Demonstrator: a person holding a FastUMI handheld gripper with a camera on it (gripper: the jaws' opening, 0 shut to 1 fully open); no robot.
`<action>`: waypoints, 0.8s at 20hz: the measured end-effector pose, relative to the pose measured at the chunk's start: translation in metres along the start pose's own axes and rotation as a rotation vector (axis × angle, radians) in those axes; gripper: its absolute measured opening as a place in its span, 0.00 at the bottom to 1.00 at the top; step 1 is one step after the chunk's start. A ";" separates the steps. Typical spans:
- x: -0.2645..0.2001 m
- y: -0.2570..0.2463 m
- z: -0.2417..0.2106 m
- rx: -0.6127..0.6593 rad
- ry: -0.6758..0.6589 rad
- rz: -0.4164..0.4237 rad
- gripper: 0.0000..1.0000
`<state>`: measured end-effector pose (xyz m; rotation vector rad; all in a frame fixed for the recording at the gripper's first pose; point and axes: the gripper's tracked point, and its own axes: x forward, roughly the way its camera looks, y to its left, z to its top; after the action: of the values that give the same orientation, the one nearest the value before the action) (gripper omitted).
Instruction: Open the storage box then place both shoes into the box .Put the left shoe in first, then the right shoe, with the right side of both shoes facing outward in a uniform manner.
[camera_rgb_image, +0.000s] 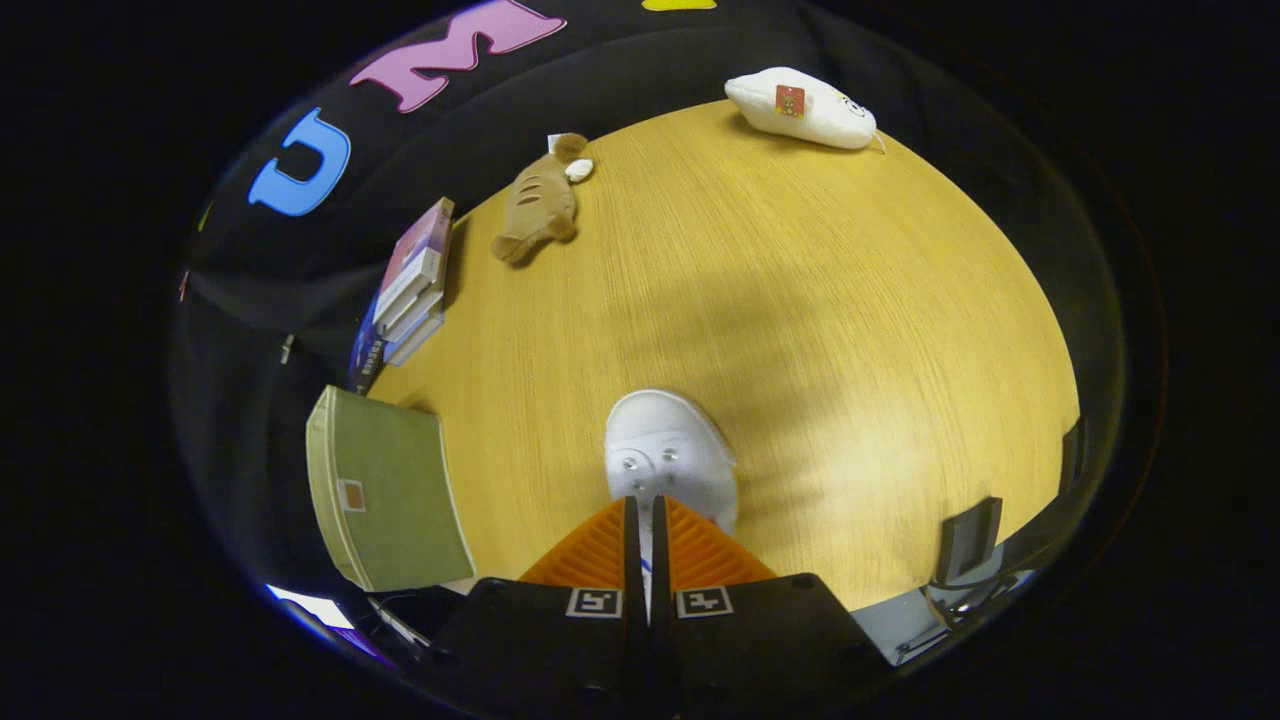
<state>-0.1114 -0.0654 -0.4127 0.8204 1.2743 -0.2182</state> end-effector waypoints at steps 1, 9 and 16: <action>0.001 -0.010 -0.009 -0.033 0.014 -0.049 0.05; 0.024 -0.043 -0.080 -0.390 0.043 -0.217 0.42; 0.039 -0.032 -0.054 -0.432 -0.147 -0.185 0.46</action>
<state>-0.1583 -0.0418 -0.4648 0.3115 1.1998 -0.1395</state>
